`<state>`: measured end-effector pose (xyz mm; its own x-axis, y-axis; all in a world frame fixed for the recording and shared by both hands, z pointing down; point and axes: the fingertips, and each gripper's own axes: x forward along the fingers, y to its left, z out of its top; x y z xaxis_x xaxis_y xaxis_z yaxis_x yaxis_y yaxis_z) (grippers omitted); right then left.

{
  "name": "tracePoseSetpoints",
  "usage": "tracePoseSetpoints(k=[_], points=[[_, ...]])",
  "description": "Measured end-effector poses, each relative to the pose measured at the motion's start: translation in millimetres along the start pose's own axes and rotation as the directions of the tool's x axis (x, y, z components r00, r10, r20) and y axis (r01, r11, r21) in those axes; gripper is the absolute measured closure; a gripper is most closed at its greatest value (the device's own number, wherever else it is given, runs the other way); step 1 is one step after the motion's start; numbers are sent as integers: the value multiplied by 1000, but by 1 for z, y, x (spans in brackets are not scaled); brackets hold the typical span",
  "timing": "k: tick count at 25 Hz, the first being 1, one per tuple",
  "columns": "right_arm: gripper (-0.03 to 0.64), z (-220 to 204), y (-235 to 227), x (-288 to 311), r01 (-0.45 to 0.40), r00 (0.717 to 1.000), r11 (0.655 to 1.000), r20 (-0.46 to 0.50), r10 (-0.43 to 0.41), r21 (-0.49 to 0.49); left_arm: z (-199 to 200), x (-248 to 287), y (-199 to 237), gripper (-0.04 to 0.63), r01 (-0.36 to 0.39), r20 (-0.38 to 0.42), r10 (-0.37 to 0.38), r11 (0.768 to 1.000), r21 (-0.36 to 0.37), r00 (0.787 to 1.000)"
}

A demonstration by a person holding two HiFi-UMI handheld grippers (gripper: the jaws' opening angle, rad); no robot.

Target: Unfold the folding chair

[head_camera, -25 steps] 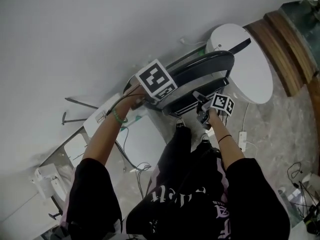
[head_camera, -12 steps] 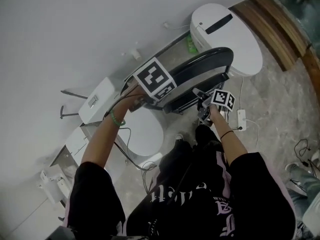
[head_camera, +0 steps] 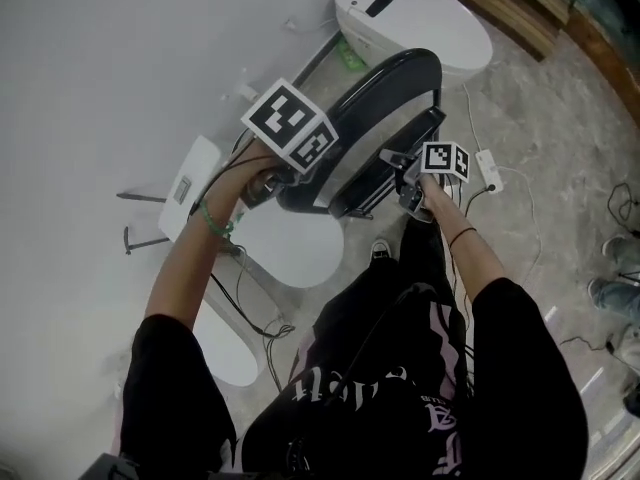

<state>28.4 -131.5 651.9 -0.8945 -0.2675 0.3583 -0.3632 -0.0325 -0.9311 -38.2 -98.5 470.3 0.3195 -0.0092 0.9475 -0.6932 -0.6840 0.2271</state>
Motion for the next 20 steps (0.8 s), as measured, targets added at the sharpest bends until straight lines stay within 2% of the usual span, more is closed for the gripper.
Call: tracePoseSetpoints(k=[4,8,11,14,20], points=[[546,-24,-15,-29,24,999,999,31,-25,46,0,9,-25,533,32,-2,-32,999,-7,999],[546,-51,-26,-74,-7,995,997,99,0,71,3,17,-67,534,31,22,-32,999,32,999],[546,-60,-34,-84,-31,991,996,132,19,84,2,25,-71,534,66,9,-66,997,47,998],[546,-69,-42,-86,-43,990,995,135,31,85,-2,32,-68,526,106,8,-106,994,32,994],[537,-93,-44,-133,-89,987,992,140,76,90,5,24,-90,526,77,0,-77,997,18,997]])
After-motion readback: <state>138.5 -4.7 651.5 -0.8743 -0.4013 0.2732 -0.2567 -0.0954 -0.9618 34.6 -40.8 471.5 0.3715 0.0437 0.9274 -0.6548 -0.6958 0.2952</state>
